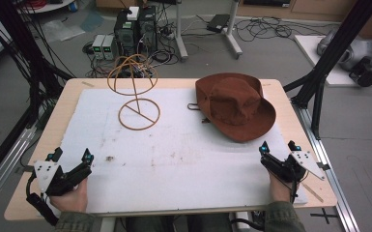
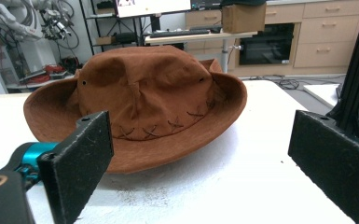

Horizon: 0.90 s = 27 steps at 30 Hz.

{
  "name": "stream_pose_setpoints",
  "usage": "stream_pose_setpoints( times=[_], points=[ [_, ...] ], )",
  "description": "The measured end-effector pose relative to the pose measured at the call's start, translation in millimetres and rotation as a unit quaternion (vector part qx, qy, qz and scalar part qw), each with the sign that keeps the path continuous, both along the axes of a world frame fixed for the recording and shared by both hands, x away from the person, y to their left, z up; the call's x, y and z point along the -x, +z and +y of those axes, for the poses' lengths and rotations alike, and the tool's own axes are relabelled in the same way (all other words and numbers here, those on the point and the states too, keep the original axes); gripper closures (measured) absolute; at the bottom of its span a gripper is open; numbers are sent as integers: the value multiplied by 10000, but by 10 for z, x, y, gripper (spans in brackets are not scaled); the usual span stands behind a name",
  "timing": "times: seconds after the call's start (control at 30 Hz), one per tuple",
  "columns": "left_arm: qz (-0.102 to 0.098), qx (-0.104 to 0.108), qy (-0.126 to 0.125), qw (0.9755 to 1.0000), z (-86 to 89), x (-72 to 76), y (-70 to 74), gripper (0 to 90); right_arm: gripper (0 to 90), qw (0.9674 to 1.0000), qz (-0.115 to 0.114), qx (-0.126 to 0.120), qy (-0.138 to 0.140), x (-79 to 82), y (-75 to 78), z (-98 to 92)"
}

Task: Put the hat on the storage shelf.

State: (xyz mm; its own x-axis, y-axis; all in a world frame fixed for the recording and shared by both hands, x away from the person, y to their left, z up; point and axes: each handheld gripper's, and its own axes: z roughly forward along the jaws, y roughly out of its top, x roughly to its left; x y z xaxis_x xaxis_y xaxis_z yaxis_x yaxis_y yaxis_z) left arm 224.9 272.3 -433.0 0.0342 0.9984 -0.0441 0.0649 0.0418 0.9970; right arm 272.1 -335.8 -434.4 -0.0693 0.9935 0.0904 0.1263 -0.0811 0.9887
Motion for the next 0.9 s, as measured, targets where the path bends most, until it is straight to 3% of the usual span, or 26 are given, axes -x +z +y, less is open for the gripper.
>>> stream_pose_setpoints(
  times=[0.67,0.9],
  points=[
    [-4,8,-24,10000,-23,-28,-3,130,58,10000,-31,75,-18,19,9,-20],
    [6,24,-23,10000,-13,-22,-5,130,58,9996,-207,12,193,-55,139,17]
  ],
)
